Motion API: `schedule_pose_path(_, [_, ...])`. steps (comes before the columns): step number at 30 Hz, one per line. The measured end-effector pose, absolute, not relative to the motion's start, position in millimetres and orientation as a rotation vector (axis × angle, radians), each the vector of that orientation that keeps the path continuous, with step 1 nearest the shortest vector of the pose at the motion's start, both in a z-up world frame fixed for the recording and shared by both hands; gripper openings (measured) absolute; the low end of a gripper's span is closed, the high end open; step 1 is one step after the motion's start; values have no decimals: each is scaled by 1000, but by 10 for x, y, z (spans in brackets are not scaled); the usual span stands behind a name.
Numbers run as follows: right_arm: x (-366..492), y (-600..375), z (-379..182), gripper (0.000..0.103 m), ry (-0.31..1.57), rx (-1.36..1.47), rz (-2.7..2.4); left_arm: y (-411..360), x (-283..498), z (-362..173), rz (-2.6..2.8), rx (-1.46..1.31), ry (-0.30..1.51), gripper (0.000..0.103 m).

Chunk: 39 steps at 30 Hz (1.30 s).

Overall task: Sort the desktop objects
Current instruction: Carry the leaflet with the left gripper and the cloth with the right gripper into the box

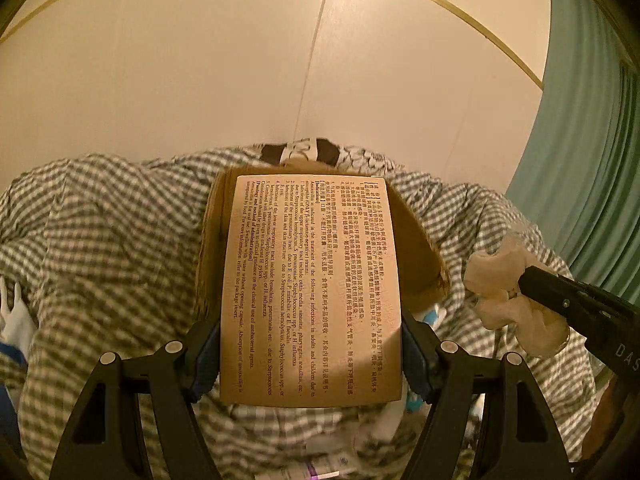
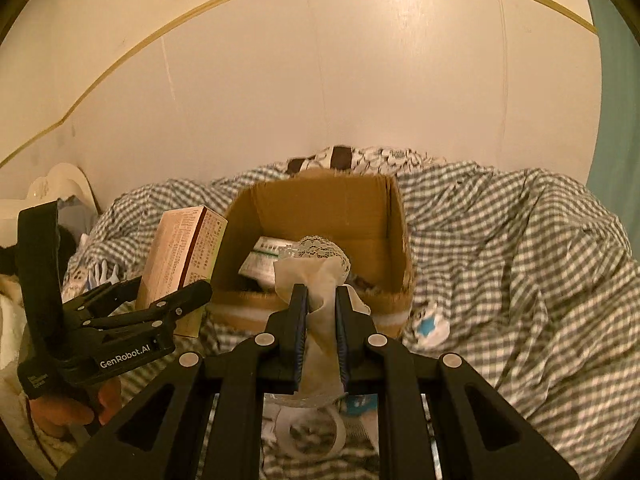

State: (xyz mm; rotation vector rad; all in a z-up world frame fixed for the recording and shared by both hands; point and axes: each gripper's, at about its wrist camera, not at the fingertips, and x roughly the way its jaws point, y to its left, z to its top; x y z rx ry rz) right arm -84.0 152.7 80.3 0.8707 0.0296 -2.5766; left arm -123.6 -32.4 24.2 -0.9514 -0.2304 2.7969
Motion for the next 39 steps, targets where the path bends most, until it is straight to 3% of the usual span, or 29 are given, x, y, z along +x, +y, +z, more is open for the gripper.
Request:
schedule_pose_path(13, [-1596, 1389, 798, 13, 42, 850, -2560, -204, -2061, 221, 2799, -957, -215, 75])
schedule_pose_path(39, [-2854, 1126, 47, 13, -16, 985, -2531, 83, -3301, -325, 2743, -1235, -150, 75])
